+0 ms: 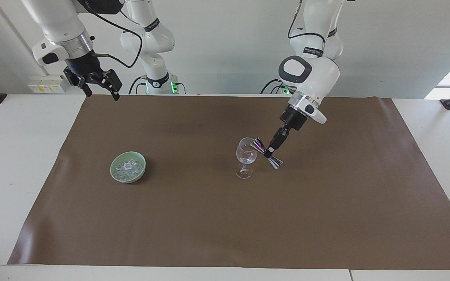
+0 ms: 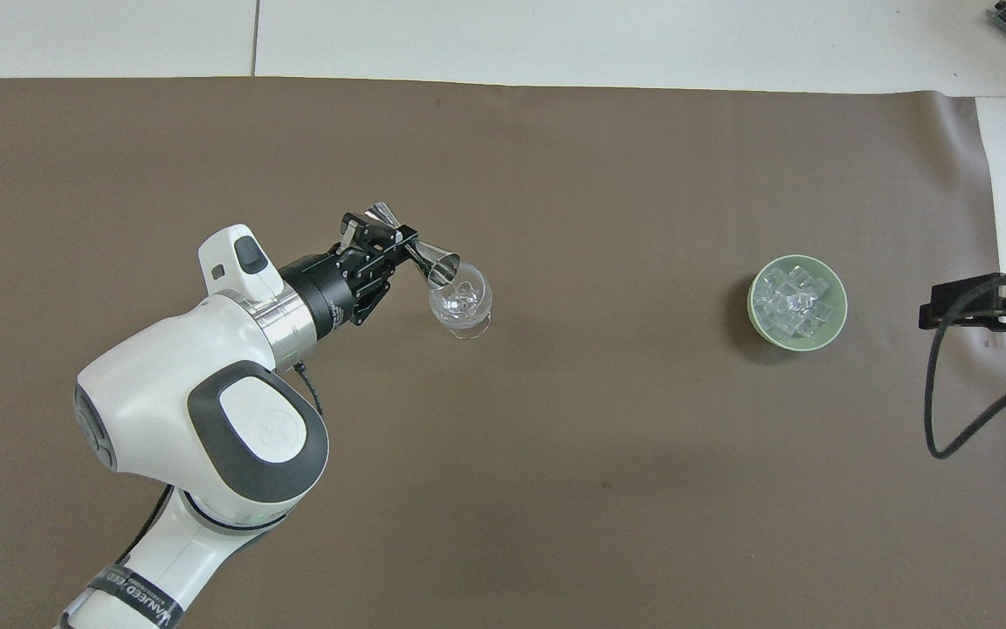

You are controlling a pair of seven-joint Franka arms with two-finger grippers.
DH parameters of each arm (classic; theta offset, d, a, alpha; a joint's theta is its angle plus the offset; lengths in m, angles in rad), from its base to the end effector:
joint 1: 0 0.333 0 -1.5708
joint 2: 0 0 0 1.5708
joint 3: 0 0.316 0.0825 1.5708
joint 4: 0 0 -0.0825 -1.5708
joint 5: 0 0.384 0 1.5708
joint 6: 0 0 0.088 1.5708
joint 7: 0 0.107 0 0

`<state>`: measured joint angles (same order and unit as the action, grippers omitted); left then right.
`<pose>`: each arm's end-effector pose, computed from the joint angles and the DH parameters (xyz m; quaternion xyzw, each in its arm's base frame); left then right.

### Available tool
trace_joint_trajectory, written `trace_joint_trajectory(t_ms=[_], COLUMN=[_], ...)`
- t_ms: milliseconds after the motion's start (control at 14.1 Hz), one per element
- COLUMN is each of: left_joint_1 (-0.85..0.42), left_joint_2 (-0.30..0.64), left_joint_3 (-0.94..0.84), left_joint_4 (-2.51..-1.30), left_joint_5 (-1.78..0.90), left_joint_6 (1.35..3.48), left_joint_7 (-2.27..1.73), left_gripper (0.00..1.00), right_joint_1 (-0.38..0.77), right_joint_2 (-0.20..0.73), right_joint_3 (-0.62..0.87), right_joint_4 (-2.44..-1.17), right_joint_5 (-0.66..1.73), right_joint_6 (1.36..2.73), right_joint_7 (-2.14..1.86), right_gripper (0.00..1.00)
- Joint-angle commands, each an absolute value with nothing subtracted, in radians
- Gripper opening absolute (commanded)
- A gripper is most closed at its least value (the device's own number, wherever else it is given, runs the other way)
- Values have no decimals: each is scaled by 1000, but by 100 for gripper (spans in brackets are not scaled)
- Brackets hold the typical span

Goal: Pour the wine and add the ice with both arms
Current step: 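Tilt the jigger over the wine glass with the left gripper to pour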

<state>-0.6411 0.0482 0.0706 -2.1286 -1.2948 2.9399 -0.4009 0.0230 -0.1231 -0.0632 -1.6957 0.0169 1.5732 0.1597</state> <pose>0.5140 -0.2562 0.4388 0.7808 0.4383 0.1090 0.4317 0.5149 -0.0210 0.6315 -0.9950 0.0996 0.0006 0.0123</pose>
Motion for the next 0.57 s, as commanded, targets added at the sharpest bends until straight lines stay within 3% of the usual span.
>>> trace_joint_trajectory(t_ms=[0, 498], left_joint_1=[-670, -667], left_joint_2=[14, 8], left_joint_3=[86, 86], left_joint_4=[-2164, -2161], left_joint_5=[-1281, -1281], left_joint_6=[2976, 2979], left_joint_7=[-348, -219], left_gripper=[0, 0], right_joint_1=[15, 17], right_joint_2=[-147, -147], right_joint_3=[-60, -60], right_joint_4=[-1721, -1721], right_joint_5=[28, 28], right_joint_6=[1580, 1580], right_joint_7=[158, 158], right_gripper=[100, 100])
